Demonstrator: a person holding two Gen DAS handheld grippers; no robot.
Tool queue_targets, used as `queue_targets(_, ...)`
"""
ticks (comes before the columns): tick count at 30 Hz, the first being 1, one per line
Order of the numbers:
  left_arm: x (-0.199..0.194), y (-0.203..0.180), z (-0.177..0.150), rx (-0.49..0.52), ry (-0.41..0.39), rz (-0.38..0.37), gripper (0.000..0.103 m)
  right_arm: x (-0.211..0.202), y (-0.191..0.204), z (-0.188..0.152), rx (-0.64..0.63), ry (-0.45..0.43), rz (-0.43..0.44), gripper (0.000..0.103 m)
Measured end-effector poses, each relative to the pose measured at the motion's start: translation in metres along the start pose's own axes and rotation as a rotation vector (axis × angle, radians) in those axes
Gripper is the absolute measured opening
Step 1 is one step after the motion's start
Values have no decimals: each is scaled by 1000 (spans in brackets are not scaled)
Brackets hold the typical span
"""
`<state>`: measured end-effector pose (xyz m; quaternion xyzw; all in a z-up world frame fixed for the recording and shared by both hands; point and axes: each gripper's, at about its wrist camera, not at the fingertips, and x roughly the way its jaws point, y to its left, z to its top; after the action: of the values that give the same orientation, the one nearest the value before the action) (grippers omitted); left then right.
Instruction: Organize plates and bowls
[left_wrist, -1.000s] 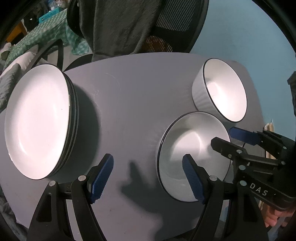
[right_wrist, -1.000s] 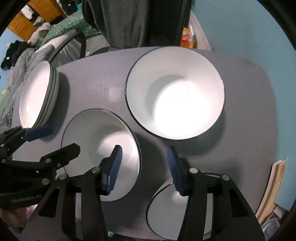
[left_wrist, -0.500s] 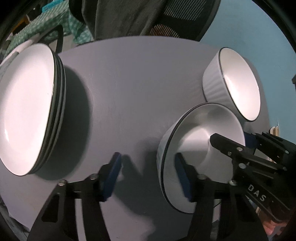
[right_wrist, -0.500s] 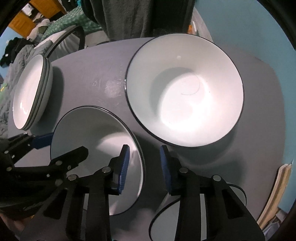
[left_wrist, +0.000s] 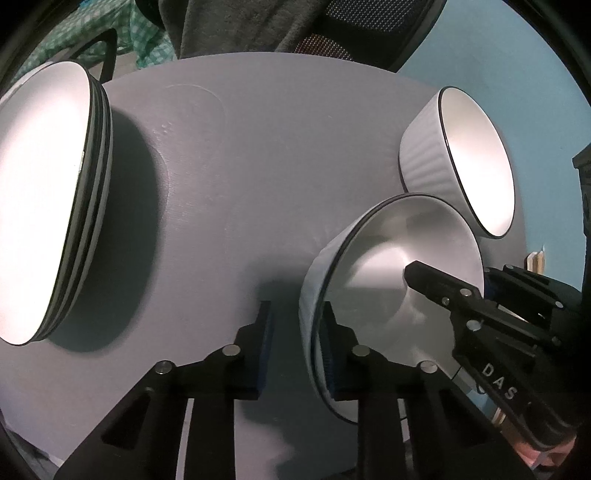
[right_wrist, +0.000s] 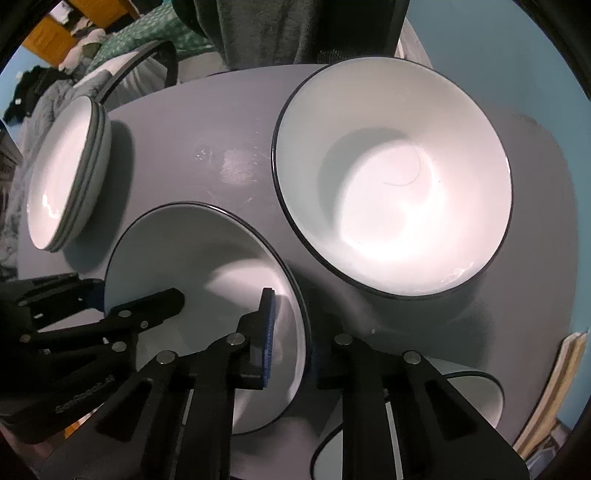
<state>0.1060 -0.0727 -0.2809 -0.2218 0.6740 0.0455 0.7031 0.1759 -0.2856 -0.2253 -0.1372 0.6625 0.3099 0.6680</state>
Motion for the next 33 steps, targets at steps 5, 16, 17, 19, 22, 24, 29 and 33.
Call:
queue_targets(5, -3, 4, -1, 1, 1, 2, 18, 7, 10, 0, -9, 21, 20, 11)
queue_targets(16, 4, -2, 9, -8, -5, -24, 17, 11, 13, -3, -9, 16, 4, 11)
queue_targets(17, 4, -2, 8, -9, -6, -23, 18, 10, 13, -4, -12, 10, 1, 10)
queue_targets(19, 4, -2, 7, -16, -7, -25, 18, 9, 12, -5, 1, 10, 5, 7)
queue_targets(22, 5, 4, 6, -36, -1, -32, 18, 8, 12, -6, 18, 16, 7, 6)
queue_targets(24, 4, 7, 7, -51, 2, -35, 18, 6, 12, -8, 24, 23, -1, 6)
queue_targets(29, -3, 10, 7, -62, -3, -27, 16, -1, 13, -12, 29, 9, -10, 6)
queue_targets(33, -10, 8, 8, -60, 5, -23, 14, -10, 9, -14, 41, 13, -8, 6)
